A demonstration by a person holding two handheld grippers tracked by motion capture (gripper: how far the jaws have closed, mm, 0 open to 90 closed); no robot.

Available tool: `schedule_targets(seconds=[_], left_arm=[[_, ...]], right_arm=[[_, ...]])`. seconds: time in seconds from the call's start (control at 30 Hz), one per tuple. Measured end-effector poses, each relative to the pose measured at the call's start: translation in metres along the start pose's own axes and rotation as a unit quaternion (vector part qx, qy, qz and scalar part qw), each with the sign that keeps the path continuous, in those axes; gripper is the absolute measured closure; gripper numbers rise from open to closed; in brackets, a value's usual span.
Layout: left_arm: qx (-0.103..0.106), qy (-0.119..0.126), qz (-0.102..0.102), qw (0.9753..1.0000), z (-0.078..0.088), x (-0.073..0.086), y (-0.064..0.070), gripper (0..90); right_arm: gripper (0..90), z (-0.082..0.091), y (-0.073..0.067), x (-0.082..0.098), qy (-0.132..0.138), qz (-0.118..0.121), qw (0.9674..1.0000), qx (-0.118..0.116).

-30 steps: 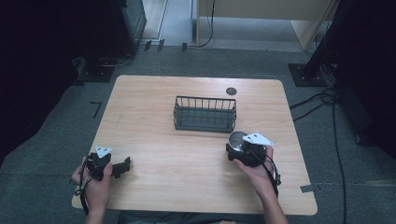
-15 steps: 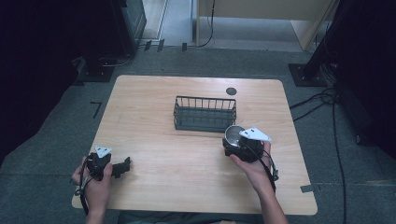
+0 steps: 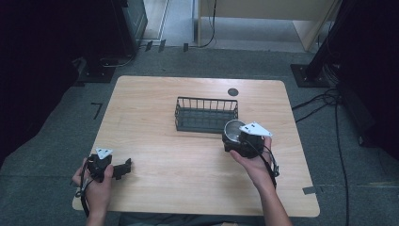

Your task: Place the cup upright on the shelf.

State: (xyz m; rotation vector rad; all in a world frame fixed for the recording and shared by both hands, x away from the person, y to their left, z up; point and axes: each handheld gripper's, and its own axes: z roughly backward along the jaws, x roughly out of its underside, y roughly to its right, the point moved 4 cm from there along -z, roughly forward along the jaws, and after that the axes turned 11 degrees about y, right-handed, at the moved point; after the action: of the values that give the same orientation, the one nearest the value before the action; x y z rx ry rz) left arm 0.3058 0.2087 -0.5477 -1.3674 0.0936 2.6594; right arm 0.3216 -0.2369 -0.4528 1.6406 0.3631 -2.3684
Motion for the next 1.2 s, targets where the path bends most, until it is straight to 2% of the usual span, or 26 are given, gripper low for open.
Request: schedule_targets(seconds=[0.83,1.2], left_arm=[[0.000,0.001,0.001,1.0000,0.000,0.000,0.000,0.0],[-0.001,0.001,0.001,1.0000,0.000,0.000,0.000,0.0]], right_arm=[[17.6,-0.017,-0.013,-0.053,0.023,0.027,0.9994,0.002],[17.6,-0.030,-0.016,-0.068,0.028,0.025,0.9993,0.000]])
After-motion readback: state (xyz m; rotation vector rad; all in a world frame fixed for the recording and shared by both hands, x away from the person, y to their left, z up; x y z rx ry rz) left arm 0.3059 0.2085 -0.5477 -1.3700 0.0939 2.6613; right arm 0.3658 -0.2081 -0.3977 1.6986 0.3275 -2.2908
